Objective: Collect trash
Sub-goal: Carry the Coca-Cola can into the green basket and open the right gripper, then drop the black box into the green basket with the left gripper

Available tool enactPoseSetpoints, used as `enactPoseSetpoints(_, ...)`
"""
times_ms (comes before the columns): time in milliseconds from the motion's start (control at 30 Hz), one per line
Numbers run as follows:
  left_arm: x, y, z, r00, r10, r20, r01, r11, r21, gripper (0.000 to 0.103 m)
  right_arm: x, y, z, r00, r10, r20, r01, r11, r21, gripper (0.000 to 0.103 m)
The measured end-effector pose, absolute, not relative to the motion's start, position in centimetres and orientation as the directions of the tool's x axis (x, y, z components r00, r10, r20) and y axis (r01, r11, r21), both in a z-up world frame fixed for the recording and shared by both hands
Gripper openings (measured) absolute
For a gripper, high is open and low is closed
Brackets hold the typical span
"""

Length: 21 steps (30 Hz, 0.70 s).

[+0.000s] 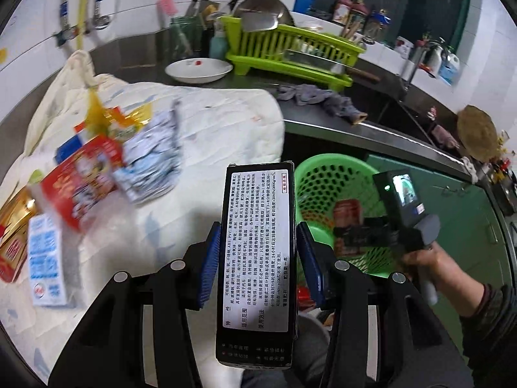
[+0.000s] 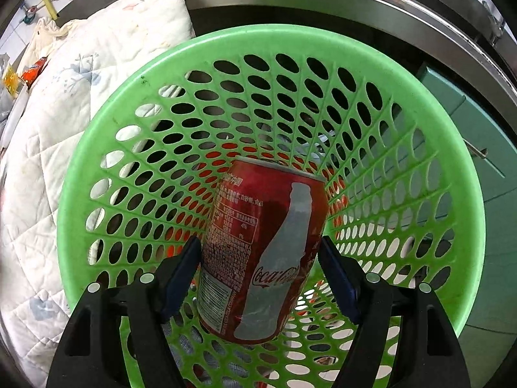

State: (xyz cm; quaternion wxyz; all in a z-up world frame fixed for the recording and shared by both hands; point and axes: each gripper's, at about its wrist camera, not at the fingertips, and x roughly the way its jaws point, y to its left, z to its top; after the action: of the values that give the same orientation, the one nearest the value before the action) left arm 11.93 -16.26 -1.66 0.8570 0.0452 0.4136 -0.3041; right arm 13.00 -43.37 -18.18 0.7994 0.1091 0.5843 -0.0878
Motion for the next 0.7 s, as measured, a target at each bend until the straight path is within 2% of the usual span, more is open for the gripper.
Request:
enactPoseSetpoints(167,12.0,-17.9,-1.4,0.461,-0.499,-0.734,0.574,0.798,-0.183,0.046,14.3,-43.4,-19.6,0.245,0.012,-0.97,0.268,0.96,0.08,0.072)
enactPoseSetpoints(400,12.1,-18.7,-1.7,0.448,-0.501,-0.741,0.584,0.791,-0.181,0.046,14.7,-43.5,-19.8,0.255,0.021,-0.967,0.265,0.96,0.091,0.072)
enactPoseSetpoints(700,12.5,-21.8,-2.7,0.406,-0.52,-0.752,0.62,0.761,-0.192,0.046,11.2,-43.2,-15.9,0.342,-0.042,-0.939,0.233,0.972,0.041,0.072)
